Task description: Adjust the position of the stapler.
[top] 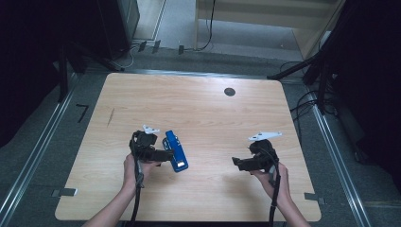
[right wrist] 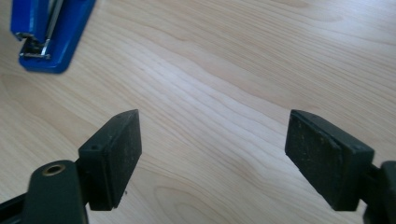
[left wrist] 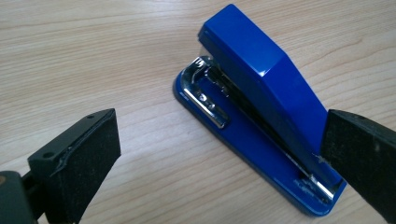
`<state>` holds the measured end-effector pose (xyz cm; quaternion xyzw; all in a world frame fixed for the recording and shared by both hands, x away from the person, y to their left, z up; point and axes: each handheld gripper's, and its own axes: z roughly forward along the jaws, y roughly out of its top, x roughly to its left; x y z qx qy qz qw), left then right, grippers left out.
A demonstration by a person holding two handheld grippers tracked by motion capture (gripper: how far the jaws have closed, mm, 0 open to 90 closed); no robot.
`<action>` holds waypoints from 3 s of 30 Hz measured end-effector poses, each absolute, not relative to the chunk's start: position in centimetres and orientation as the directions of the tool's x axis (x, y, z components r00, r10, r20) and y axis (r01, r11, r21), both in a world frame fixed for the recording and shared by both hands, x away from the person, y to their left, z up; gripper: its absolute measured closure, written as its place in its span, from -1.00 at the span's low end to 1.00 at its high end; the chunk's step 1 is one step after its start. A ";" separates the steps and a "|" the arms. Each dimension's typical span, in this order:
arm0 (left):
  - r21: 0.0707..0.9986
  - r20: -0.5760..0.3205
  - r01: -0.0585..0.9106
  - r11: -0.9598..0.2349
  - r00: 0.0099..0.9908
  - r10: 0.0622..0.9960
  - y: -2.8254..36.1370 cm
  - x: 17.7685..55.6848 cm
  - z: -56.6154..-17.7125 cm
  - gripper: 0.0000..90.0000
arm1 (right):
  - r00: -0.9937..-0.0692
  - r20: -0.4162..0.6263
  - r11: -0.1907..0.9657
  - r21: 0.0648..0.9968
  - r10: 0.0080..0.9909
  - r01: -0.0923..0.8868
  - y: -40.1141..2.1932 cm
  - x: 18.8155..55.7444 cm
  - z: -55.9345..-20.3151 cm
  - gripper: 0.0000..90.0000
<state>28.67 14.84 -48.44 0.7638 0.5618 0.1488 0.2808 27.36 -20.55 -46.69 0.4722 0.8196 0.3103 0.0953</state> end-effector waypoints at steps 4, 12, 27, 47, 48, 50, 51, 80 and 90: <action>0.594 -0.075 0.773 -0.221 0.327 0.942 13.9 29.1 -48.7 -1.00 | -0.503 0.149 0.328 0.598 0.852 0.732 -21.8 27.4 -47.1 -0.62; 0.591 -0.064 0.774 -0.228 0.326 0.943 11.6 29.8 -49.7 -0.80 | -0.474 0.156 0.302 0.592 0.867 0.747 -22.6 27.9 -47.4 -0.62; 0.596 -0.047 0.749 -0.288 0.391 0.919 11.0 29.3 -49.6 -0.30 | -0.475 0.167 0.301 0.586 0.864 0.753 -23.2 28.0 -47.4 -0.55; 0.568 -0.110 0.758 -0.320 0.456 0.883 12.9 29.1 -49.0 -0.02 | -0.468 0.164 0.297 0.585 0.868 0.755 -24.1 28.2 -47.2 -0.53; 0.565 -0.111 0.758 -0.326 0.461 0.881 13.0 29.1 -49.0 0.00 | -0.470 0.165 0.297 0.586 0.867 0.754 -24.2 28.2 -47.1 -0.53; 0.561 -0.118 0.760 -0.328 0.466 0.877 13.3 29.0 -48.9 0.03 | -0.467 0.167 0.295 0.583 0.868 0.757 -24.2 28.3 -47.2 -0.52; 0.561 -0.121 0.759 -0.332 0.471 0.874 13.4 29.0 -48.9 0.04 | -0.466 0.167 0.294 0.583 0.869 0.758 -24.3 28.3 -47.2 -0.52; 0.610 -0.050 0.695 -0.381 0.513 0.857 12.3 28.5 -49.1 0.28 | -0.471 0.184 0.294 0.575 0.863 0.764 -25.3 28.9 -47.4 -0.49; 0.600 -0.004 0.690 -0.406 0.510 0.860 11.7 28.4 -49.5 0.31 | -0.468 0.188 0.292 0.569 0.864 0.769 -25.6 29.0 -47.6 -0.49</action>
